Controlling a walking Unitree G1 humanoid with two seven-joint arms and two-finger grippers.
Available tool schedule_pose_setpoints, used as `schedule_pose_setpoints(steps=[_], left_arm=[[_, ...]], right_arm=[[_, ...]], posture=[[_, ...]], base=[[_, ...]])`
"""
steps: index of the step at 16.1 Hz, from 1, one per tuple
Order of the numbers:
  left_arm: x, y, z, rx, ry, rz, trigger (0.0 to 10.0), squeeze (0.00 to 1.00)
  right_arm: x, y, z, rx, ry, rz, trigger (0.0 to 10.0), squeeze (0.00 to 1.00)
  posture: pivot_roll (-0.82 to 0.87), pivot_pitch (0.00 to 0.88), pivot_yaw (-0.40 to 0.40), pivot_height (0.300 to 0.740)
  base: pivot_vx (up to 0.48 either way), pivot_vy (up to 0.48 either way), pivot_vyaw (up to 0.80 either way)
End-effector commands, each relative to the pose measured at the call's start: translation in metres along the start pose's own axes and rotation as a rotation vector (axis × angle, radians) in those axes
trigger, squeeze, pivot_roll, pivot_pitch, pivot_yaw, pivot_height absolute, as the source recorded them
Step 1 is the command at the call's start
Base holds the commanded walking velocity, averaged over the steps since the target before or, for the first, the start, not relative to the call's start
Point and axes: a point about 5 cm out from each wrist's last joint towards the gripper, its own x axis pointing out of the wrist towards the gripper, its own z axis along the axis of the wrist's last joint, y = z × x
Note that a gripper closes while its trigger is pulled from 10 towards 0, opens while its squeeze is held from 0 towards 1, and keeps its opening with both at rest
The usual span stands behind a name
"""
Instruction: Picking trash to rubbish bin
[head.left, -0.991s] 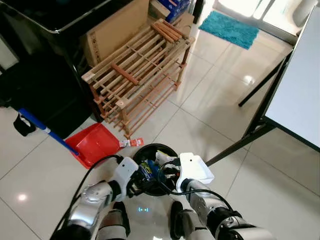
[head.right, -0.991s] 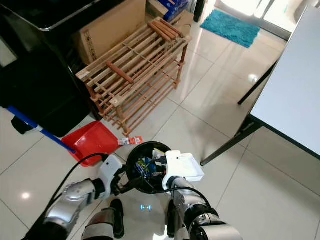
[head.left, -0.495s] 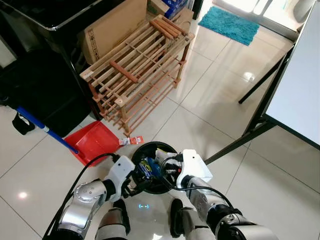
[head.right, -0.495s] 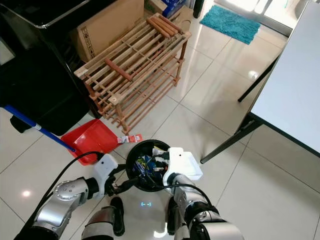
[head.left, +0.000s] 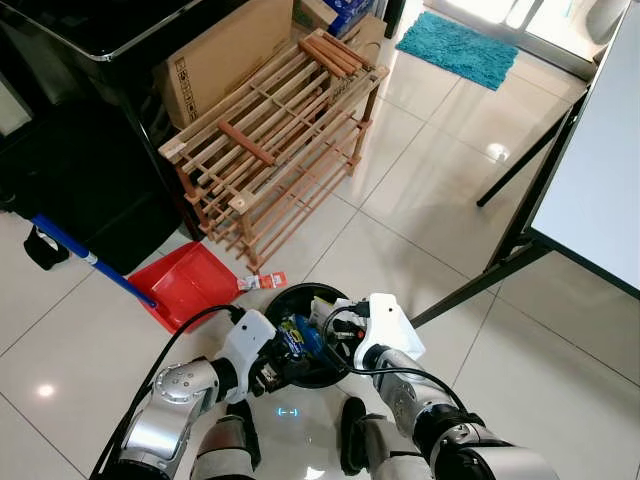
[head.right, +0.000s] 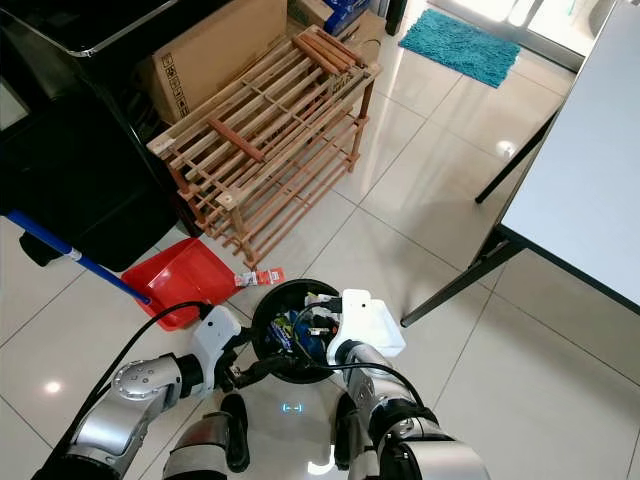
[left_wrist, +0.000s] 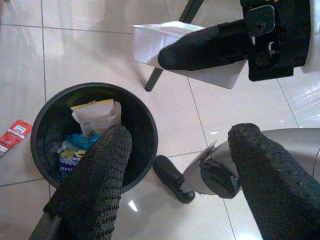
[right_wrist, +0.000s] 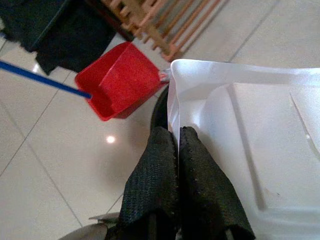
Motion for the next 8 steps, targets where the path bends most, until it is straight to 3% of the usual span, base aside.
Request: schedule_pose_setpoints(steps=[1, 3, 5, 8], left_arm=[[0.001, -0.006, -0.003, -0.013, 0.007, -0.018, 10.0, 0.00], [0.001, -0.007, -0.002, -0.014, 0.005, -0.018, 10.0, 0.00], [0.001, -0.008, -0.002, -0.017, 0.004, -0.020, 10.0, 0.00], [-0.001, -0.012, -0.001, -0.019, 0.004, -0.030, 10.0, 0.00]], right_arm=[[0.014, 0.062, 0.001, -0.001, 0.003, 0.189, 10.0, 0.00], [0.012, 0.061, -0.006, -0.169, 0.034, 0.234, 10.0, 0.00], [0.010, 0.057, -0.006, -0.218, 0.035, 0.265, 10.0, 0.00], [0.005, 0.030, 0.007, -0.355, 0.040, 0.277, 10.0, 0.00]], posture=[[0.09, 0.335, -0.077, 0.740], [0.09, 0.338, -0.076, 0.740], [0.09, 0.340, -0.073, 0.740], [0.09, 0.349, -0.074, 0.740]], base=[[0.000, 0.000, 0.00], [0.000, 0.000, 0.00], [0.000, 0.000, 0.00], [0.000, 0.000, 0.00]])
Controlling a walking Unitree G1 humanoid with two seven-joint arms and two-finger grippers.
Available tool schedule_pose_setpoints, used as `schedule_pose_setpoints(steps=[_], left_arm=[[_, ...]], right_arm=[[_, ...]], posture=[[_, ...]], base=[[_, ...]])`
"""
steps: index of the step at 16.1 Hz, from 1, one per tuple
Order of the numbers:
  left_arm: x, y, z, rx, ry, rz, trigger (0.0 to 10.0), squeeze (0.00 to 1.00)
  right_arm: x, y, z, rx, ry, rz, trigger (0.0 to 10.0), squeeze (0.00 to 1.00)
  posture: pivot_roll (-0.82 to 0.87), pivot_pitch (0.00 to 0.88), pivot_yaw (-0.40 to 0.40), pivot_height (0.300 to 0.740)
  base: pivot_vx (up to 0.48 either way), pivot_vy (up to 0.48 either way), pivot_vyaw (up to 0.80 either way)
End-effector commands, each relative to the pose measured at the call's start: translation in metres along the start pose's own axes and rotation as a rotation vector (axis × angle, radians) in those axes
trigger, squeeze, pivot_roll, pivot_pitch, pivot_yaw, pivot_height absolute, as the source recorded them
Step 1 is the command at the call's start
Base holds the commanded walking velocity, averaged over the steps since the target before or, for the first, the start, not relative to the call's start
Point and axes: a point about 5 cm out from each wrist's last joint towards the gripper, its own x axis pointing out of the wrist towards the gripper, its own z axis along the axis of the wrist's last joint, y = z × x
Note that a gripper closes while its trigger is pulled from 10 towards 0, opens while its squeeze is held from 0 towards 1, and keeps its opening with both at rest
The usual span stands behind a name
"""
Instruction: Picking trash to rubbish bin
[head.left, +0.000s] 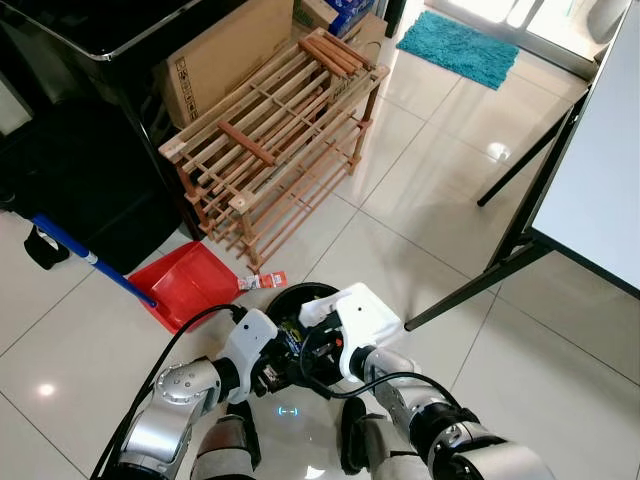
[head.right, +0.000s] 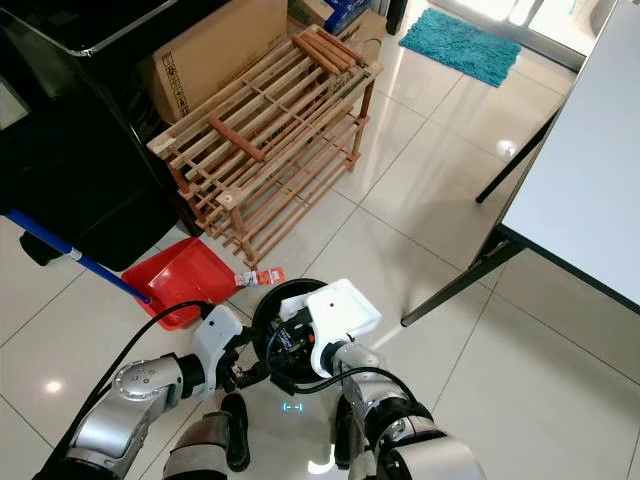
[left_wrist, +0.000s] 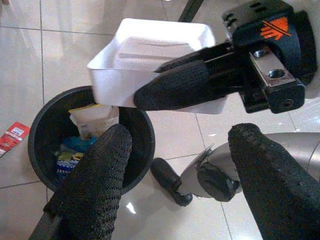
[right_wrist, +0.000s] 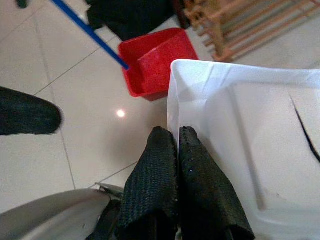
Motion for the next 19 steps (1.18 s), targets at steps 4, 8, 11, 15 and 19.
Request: schedule_pose_setpoints(steps=[4, 8, 11, 15, 19], left_arm=[[0.000, -0.011, -0.008, -0.021, 0.023, -0.030, 10.0, 0.00], [-0.001, -0.011, -0.007, -0.022, 0.025, -0.032, 10.0, 0.00], [-0.004, -0.011, -0.006, -0.019, 0.026, -0.034, 10.0, 0.00], [-0.005, -0.012, -0.005, -0.017, 0.027, -0.035, 10.0, 0.00], [-0.005, -0.012, -0.003, -0.016, 0.024, -0.032, 10.0, 0.00]], right_arm=[[-0.005, -0.018, 0.015, -0.091, -0.004, -0.010, 10.0, 0.00], [-0.011, -0.027, 0.010, -0.128, 0.029, -0.022, 10.0, 0.00], [-0.008, -0.020, 0.004, -0.099, 0.033, -0.025, 10.0, 0.00], [0.001, -0.004, 0.012, -0.070, 0.007, 0.031, 10.0, 0.00], [0.007, 0.011, 0.010, -0.043, -0.004, 0.057, 10.0, 0.00]], posture=[[0.09, 0.356, -0.069, 0.740], [0.10, 0.356, -0.064, 0.740], [0.11, 0.364, -0.058, 0.740], [0.12, 0.364, -0.055, 0.740], [0.12, 0.362, -0.057, 0.740]], base=[[0.000, 0.000, 0.00], [0.000, 0.000, 0.00], [0.000, 0.000, 0.00], [0.000, 0.000, 0.00], [0.000, 0.000, 0.00]])
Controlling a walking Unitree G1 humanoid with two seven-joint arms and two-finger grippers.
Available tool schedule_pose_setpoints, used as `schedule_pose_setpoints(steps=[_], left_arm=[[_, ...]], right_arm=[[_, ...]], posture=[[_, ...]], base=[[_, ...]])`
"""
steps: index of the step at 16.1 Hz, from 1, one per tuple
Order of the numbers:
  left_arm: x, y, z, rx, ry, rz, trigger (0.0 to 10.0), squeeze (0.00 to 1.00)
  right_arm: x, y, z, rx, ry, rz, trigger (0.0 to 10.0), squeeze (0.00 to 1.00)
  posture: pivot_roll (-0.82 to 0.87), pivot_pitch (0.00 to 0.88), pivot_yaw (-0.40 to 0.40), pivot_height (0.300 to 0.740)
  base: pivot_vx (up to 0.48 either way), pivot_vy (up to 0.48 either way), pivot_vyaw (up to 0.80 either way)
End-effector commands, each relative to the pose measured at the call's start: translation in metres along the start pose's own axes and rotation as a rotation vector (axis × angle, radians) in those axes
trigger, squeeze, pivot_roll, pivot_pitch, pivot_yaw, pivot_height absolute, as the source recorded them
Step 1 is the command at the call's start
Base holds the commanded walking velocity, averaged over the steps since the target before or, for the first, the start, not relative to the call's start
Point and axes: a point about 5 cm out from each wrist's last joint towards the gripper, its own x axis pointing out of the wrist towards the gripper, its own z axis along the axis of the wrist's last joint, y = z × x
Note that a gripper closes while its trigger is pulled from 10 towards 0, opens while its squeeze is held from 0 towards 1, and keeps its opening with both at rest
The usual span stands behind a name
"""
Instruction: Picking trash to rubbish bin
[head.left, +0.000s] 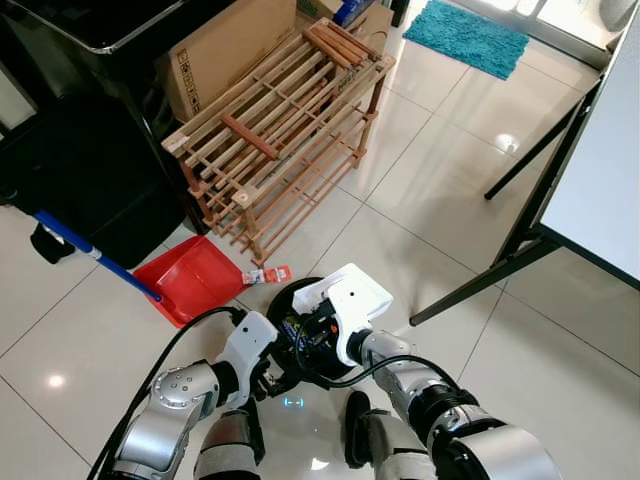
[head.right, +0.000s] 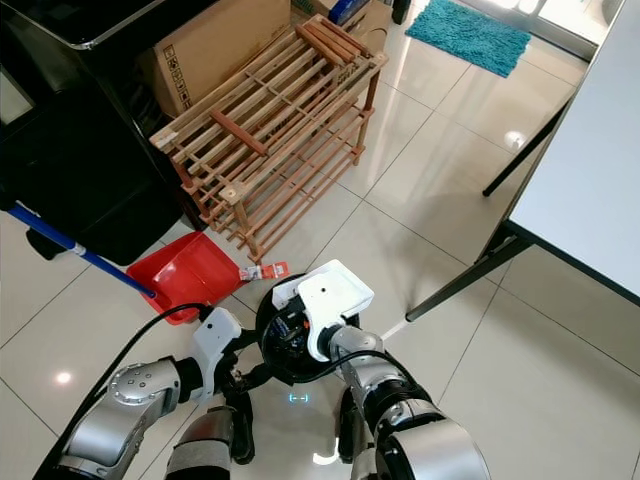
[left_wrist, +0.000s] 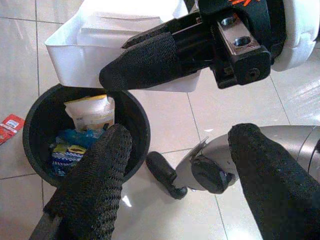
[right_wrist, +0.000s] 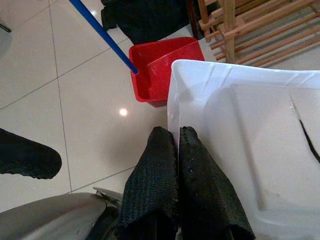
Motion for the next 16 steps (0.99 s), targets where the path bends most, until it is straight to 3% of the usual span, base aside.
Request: schedule_pose_setpoints(steps=[1, 5, 6, 16], left_arm=[[0.0000, -0.0067, -0.0046, -0.012, 0.018, -0.019, 10.0, 0.00], [0.0003, -0.0073, -0.0046, -0.014, 0.018, -0.018, 10.0, 0.00], [0.0002, -0.0073, -0.0048, -0.014, 0.019, -0.018, 10.0, 0.00], [0.0023, -0.0075, -0.0036, -0.014, 0.016, -0.018, 10.0, 0.00]], right_arm=[[0.0037, 0.0137, -0.0078, 0.039, 0.015, 0.036, 10.0, 0.00], [0.0033, 0.0106, -0.0081, 0.051, 0.018, -0.004, 10.0, 0.00], [0.0034, 0.0108, -0.0080, 0.056, 0.016, -0.005, 10.0, 1.00], [0.0045, 0.0151, -0.0091, 0.071, 0.010, 0.011, 10.0, 1.00]], posture=[[0.12, 0.362, -0.057, 0.740], [0.12, 0.364, -0.059, 0.740], [0.12, 0.364, -0.058, 0.740], [0.12, 0.363, -0.063, 0.740]], base=[[0.000, 0.000, 0.00], [0.000, 0.000, 0.00], [0.000, 0.000, 0.00], [0.000, 0.000, 0.00]])
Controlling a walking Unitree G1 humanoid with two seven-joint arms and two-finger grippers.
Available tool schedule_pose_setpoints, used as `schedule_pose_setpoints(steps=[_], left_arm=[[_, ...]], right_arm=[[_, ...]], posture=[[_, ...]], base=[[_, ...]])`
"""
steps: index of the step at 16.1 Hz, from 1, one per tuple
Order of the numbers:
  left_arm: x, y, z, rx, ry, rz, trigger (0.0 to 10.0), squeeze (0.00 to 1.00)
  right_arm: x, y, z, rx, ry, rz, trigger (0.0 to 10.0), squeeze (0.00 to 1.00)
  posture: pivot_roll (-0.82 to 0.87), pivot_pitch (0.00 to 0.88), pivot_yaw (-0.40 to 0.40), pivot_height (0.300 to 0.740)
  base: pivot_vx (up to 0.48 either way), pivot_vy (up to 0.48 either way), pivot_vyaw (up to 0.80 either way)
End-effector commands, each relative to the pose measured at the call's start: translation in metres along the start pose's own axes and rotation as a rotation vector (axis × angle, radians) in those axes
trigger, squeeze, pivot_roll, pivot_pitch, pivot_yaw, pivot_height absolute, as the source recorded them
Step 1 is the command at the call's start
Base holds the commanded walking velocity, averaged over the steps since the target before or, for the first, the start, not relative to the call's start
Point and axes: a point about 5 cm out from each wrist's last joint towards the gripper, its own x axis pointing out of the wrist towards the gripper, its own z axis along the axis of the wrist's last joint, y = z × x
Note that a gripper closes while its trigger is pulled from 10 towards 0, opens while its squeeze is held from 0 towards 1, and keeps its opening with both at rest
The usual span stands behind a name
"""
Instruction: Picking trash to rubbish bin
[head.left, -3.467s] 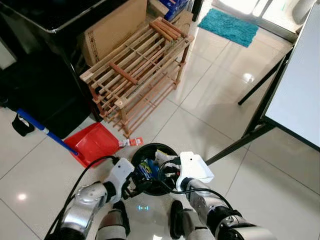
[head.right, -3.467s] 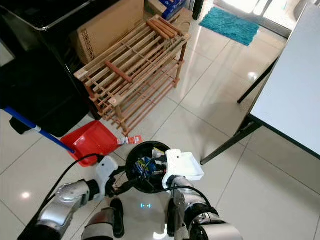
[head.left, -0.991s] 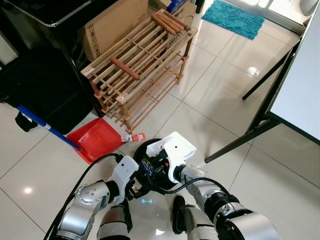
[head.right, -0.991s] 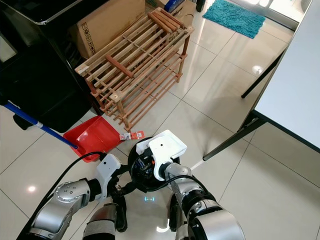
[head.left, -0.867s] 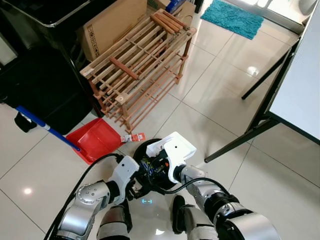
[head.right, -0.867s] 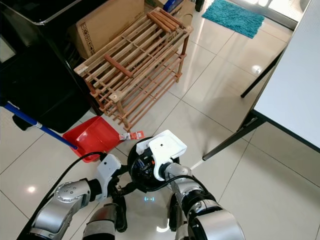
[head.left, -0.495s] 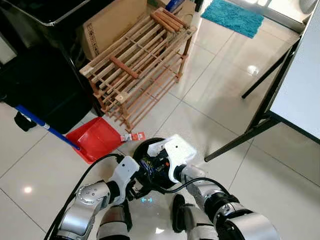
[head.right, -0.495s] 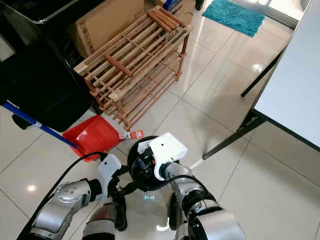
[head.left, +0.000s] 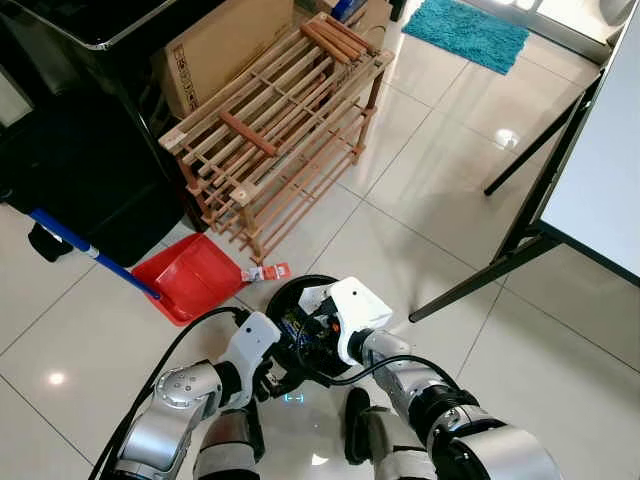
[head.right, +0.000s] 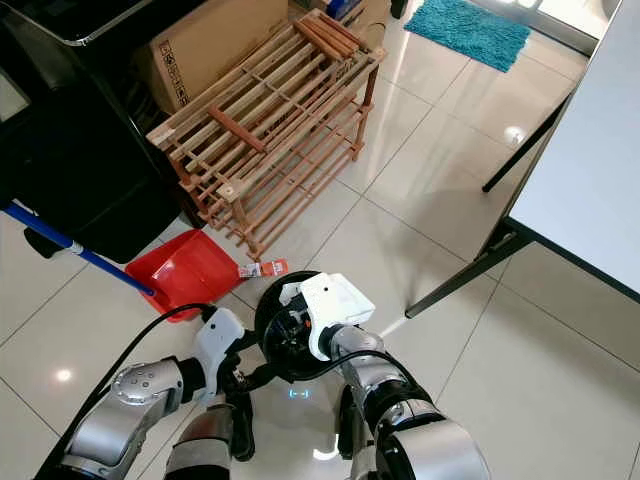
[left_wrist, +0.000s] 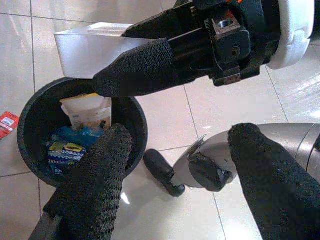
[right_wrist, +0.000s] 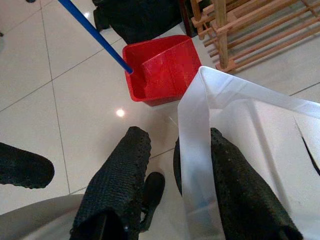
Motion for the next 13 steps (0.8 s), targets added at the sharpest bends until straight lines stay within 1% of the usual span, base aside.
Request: schedule_pose_setpoints(steps=[1, 6, 7, 8, 10, 13], left_arm=[[0.000, -0.006, -0.005, -0.017, 0.011, -0.017, 10.0, 0.00], [0.001, -0.006, -0.005, -0.018, 0.011, -0.013, 10.0, 0.00], [0.001, -0.006, -0.005, -0.018, 0.010, -0.013, 10.0, 0.00], [0.001, -0.006, -0.005, -0.019, 0.010, -0.013, 10.0, 0.00], [0.002, -0.006, -0.005, -0.020, 0.009, -0.014, 10.0, 0.00], [0.002, -0.006, -0.004, -0.020, 0.006, -0.012, 10.0, 0.00]], right_arm=[[0.004, 0.017, -0.009, 0.054, 0.017, 0.039, 10.0, 1.00], [0.006, 0.021, -0.010, 0.046, 0.023, 0.048, 10.0, 1.00], [0.006, 0.022, -0.010, 0.030, 0.030, 0.049, 10.0, 0.00], [0.006, 0.023, -0.013, 0.051, 0.046, 0.044, 10.0, 0.00], [0.007, 0.026, -0.015, 0.166, 0.035, 0.034, 10.0, 0.00], [0.007, 0.029, -0.019, 0.251, 0.042, 0.023, 10.0, 0.00]], posture=[[0.12, 0.363, -0.064, 0.740], [0.12, 0.363, -0.066, 0.740], [0.12, 0.363, -0.067, 0.740], [0.12, 0.362, -0.067, 0.740], [0.12, 0.361, -0.068, 0.740], [0.12, 0.363, -0.068, 0.740]], base=[[0.000, 0.000, 0.00], [0.000, 0.000, 0.00], [0.000, 0.000, 0.00], [0.000, 0.000, 0.00], [0.000, 0.000, 0.00], [0.000, 0.000, 0.00]])
